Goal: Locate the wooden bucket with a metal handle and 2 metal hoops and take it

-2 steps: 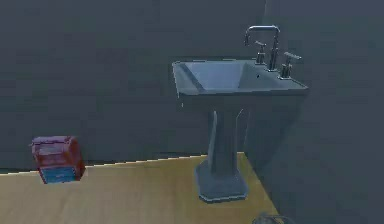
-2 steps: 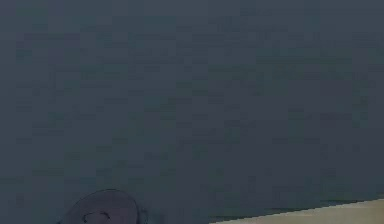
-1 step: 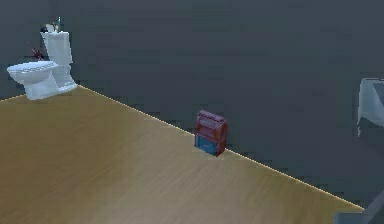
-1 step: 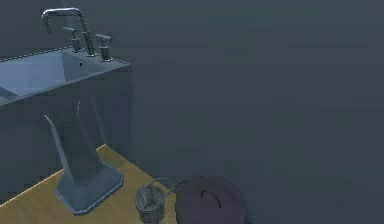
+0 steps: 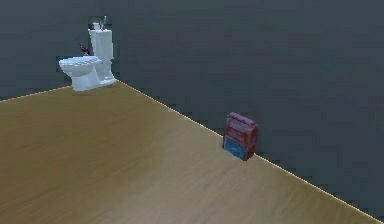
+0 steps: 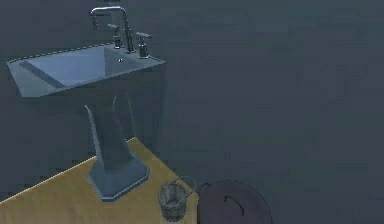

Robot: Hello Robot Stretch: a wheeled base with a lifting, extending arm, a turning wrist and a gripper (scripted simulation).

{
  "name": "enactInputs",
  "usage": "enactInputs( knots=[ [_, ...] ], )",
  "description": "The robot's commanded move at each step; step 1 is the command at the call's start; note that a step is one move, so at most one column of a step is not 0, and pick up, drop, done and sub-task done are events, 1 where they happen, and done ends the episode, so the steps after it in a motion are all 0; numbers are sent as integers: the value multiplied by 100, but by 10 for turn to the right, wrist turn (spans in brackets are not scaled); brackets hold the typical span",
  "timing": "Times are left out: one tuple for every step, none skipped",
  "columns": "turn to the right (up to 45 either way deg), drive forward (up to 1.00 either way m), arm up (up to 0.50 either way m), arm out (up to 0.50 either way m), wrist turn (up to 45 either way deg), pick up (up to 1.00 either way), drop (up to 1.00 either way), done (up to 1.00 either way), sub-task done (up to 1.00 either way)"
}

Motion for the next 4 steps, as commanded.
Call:
enactInputs(
  knots=[
    [0,0,26,0,0,0,0,0,0],
    [0,0,0,50,0,0,0,0,0],
    [0,0,0,0,450,0,0,0,0],
    [0,0,0,0,450,0,0,0,0]
  ],
)
